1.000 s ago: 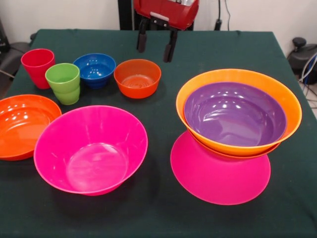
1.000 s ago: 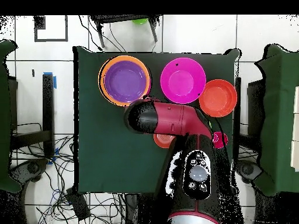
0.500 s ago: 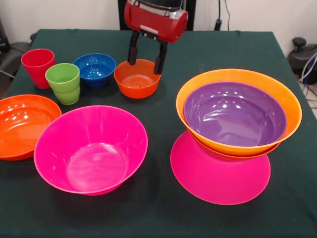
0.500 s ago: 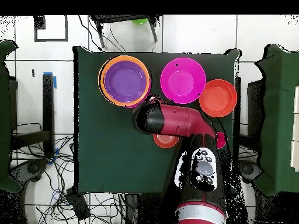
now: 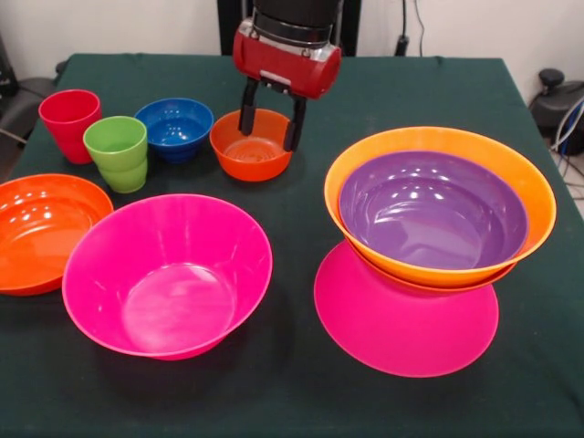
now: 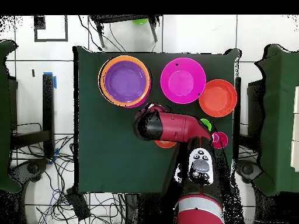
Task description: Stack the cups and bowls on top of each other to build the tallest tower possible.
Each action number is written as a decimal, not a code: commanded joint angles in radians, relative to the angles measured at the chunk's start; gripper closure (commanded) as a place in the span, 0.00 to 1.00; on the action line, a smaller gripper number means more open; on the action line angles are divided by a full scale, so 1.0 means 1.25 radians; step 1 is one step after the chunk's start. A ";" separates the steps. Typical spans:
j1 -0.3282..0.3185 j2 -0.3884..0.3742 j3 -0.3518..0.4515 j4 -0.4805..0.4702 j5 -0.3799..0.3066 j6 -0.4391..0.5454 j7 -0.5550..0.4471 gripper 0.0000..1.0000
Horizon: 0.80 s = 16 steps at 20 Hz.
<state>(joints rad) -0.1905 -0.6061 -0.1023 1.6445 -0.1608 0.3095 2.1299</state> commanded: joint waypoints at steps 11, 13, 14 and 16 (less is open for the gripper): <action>-0.018 0.126 0.019 0.077 -0.062 -0.118 0.041 0.00; -0.029 0.144 0.020 0.071 -0.069 -0.135 0.035 0.00; -0.032 0.149 0.020 0.072 -0.071 -0.141 0.034 0.00; -0.040 0.159 0.019 0.073 -0.078 -0.156 0.032 0.00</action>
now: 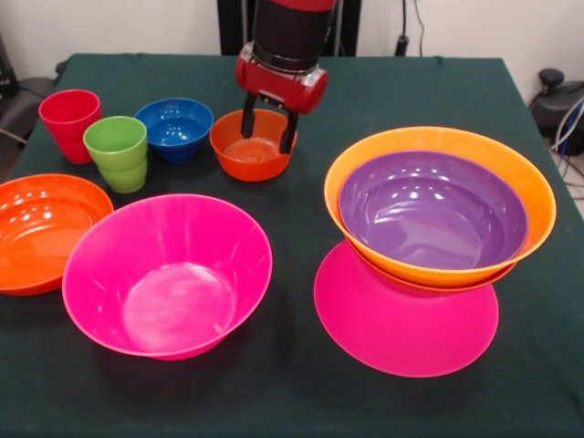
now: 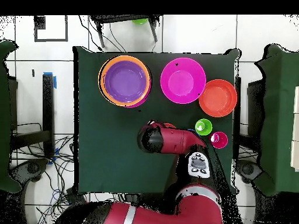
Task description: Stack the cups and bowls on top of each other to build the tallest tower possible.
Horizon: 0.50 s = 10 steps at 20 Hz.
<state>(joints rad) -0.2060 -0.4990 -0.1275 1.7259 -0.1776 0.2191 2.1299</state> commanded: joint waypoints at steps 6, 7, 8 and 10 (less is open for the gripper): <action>-0.041 0.115 0.043 -0.004 -0.075 -0.133 0.036 0.00; -0.040 0.122 0.042 -0.007 -0.074 -0.140 0.036 0.00; -0.039 0.129 0.042 -0.011 -0.073 -0.147 0.036 0.00; -0.037 0.135 0.040 -0.015 -0.070 -0.148 0.034 0.00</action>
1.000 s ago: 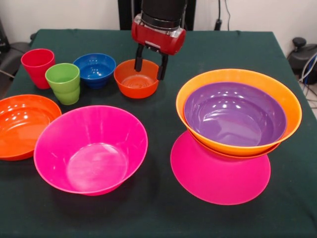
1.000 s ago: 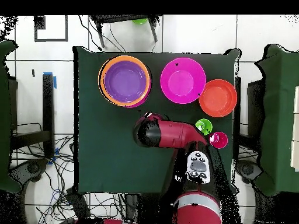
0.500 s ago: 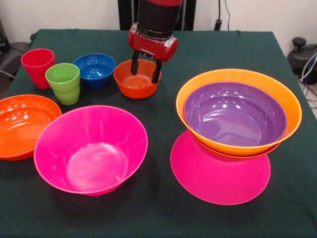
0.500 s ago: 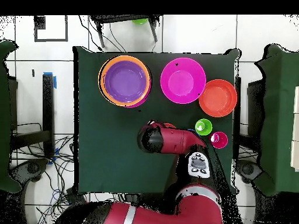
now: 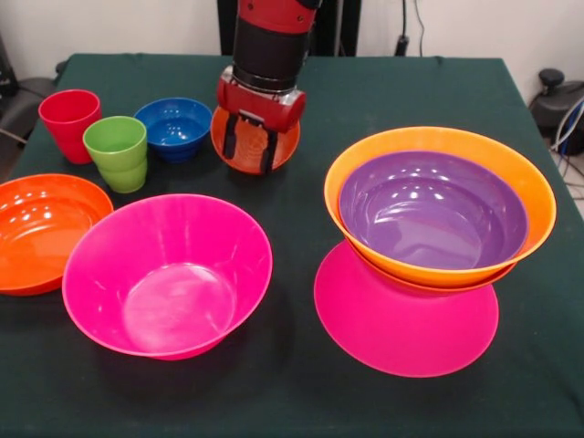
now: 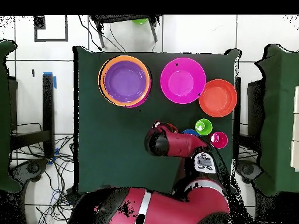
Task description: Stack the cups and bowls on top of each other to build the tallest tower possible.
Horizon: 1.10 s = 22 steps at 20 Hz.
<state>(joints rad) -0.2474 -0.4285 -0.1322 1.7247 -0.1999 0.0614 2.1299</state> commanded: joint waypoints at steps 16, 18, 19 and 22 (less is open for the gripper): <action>0.009 0.001 0.058 0.009 -0.032 0.052 0.017 0.00; 0.014 -0.023 0.058 0.016 -0.027 0.076 0.013 0.00; 0.015 -0.032 0.059 0.018 -0.025 0.087 0.011 0.00; 0.015 -0.053 0.065 0.024 -0.023 0.113 0.005 0.00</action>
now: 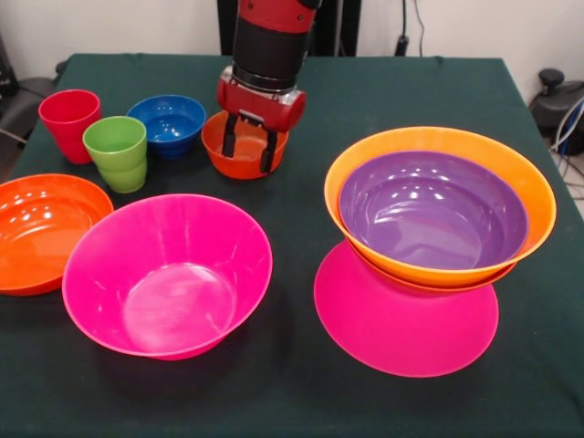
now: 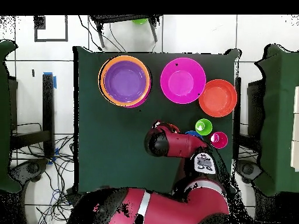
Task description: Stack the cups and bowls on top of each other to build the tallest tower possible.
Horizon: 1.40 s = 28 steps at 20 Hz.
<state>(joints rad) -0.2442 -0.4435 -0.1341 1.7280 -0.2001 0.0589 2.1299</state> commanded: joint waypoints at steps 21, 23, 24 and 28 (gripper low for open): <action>0.021 0.012 0.088 0.063 0.027 0.037 0.114 0.00; 0.019 0.019 0.089 0.066 0.028 0.021 0.119 0.00; 0.015 0.020 0.091 0.066 0.028 0.021 0.117 0.00; 0.012 0.018 0.093 0.074 0.030 0.011 0.121 0.00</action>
<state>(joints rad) -0.2311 -0.4787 -0.1230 1.7585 -0.1950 0.1191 2.1299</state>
